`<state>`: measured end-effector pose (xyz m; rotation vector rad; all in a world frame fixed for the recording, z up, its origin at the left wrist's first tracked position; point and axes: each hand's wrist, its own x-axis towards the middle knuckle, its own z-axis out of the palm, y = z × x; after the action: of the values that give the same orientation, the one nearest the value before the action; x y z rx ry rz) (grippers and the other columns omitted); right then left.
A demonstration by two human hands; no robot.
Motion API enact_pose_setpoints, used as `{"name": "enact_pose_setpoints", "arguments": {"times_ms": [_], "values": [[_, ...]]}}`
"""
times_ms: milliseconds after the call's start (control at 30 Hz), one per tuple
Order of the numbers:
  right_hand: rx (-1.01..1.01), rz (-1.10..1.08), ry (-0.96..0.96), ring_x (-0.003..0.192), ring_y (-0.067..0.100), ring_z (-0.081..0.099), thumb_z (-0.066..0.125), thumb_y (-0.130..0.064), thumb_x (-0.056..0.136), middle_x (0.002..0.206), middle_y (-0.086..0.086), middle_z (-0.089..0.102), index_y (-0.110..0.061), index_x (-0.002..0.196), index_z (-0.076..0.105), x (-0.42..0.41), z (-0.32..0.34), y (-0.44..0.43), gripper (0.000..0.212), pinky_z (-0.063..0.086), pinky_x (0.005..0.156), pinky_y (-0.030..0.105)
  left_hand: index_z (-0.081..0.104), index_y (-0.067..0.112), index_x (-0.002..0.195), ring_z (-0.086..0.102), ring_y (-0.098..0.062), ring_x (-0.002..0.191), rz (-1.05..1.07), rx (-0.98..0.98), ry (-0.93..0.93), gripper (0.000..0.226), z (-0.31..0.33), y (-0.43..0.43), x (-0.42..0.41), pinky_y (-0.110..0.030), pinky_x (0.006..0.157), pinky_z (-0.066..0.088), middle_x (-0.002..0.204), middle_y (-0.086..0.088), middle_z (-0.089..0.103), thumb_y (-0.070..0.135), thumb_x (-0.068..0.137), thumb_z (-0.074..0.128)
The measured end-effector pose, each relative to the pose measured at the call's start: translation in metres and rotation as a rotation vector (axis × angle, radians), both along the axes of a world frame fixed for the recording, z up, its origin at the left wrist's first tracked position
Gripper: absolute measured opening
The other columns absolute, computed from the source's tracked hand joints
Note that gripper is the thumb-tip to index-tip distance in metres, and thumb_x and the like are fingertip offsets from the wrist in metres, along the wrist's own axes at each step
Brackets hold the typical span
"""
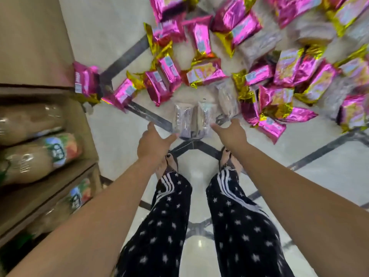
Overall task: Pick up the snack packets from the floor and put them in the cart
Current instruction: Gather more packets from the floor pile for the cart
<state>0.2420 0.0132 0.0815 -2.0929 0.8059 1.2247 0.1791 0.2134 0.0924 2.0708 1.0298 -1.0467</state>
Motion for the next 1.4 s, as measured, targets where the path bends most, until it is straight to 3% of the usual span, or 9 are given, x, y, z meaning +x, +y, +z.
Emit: {"name": "enact_pose_setpoints", "arguments": {"times_ms": [200,300,433,600,733,833,933,1133,1400], "values": [[0.041,-0.156,-0.078,0.128,0.033,0.048,0.068,-0.044,0.087,0.145,0.015,0.046,-0.008,0.148,0.025,-0.007,-0.121,0.017,0.083,0.040,0.101,0.035,0.022,0.017,0.153,0.047,-0.030,0.131,0.130,-0.059,-0.148,0.082,-0.124,-0.029,0.004,-0.039,0.103,0.040,0.147,-0.010,0.045,0.044,0.089,0.066],[0.036,-0.126,-0.134,0.128,0.031,0.051,0.070,-0.047,0.085,0.144,0.014,0.048,-0.007,0.149,0.026,-0.010,-0.148,0.021,0.087,0.042,0.101,0.035,0.039,0.020,0.139,0.061,-0.025,0.112,0.192,-0.073,-0.248,0.061,-0.151,-0.042,0.003,-0.038,0.092,0.051,0.125,-0.003,0.062,0.039,0.088,0.068],[0.056,-0.137,-0.165,0.128,0.030,0.051,0.071,-0.041,0.086,0.142,0.013,0.051,-0.006,0.147,0.029,-0.008,-0.134,0.022,0.082,0.041,0.094,0.028,0.049,0.018,0.130,0.061,-0.017,0.092,0.217,-0.034,-0.239,0.052,-0.142,-0.043,0.006,-0.028,0.078,0.047,0.103,0.005,0.062,0.040,0.088,0.069],[0.100,-0.106,-0.101,0.127,0.030,0.050,0.070,-0.042,0.087,0.141,0.014,0.051,-0.005,0.149,0.029,0.000,-0.063,0.023,0.083,0.042,0.095,0.030,0.059,0.012,0.117,0.062,-0.025,0.090,0.160,0.076,-0.184,0.023,-0.082,-0.027,0.010,-0.026,0.069,0.038,0.101,-0.008,0.068,0.017,0.095,0.055],[0.092,-0.072,-0.083,0.123,0.032,0.052,0.070,-0.043,0.086,0.136,0.016,0.054,-0.001,0.144,0.034,0.009,-0.002,0.020,0.080,0.044,0.093,0.032,0.052,0.012,0.128,0.060,-0.030,0.104,0.141,0.027,-0.104,0.040,-0.030,-0.025,0.018,-0.031,0.076,0.044,0.115,-0.013,0.063,0.030,0.093,0.061],[0.075,-0.014,-0.088,0.113,0.032,0.056,0.069,-0.042,0.087,0.116,0.013,0.058,-0.002,0.135,0.040,0.015,0.017,0.014,0.069,0.042,0.080,0.030,0.045,0.011,0.132,0.058,-0.034,0.108,0.125,-0.004,-0.055,0.053,-0.024,-0.028,0.020,-0.033,0.079,0.044,0.120,-0.015,0.060,0.036,0.090,0.065],[0.047,0.021,-0.092,0.100,0.029,0.058,0.069,-0.041,0.087,0.098,0.004,0.052,-0.003,0.125,0.044,0.015,0.011,0.007,0.059,0.038,0.073,0.028,0.040,0.009,0.138,0.053,-0.038,0.116,0.123,0.014,-0.033,0.070,-0.047,-0.034,0.024,-0.045,0.091,0.049,0.129,-0.019,0.053,0.041,0.084,0.071],[0.035,-0.001,-0.111,0.099,0.027,0.058,0.070,-0.039,0.086,0.106,0.004,0.057,-0.006,0.125,0.045,-0.004,-0.029,-0.013,0.057,0.042,0.075,0.029,0.030,0.011,0.144,0.047,-0.039,0.124,0.087,0.128,-0.015,0.091,-0.115,-0.044,0.017,-0.049,0.093,0.046,0.136,-0.020,0.046,0.050,0.077,0.076],[-0.009,-0.060,-0.064,0.093,0.022,0.055,0.069,-0.040,0.087,0.109,0.006,0.058,-0.006,0.127,0.046,-0.019,-0.042,-0.031,0.058,0.044,0.077,0.030,0.043,0.006,0.125,0.059,-0.040,0.102,0.129,0.200,-0.106,0.060,-0.136,-0.041,0.003,-0.045,0.078,0.051,0.115,-0.020,0.059,0.035,0.082,0.073]]}}
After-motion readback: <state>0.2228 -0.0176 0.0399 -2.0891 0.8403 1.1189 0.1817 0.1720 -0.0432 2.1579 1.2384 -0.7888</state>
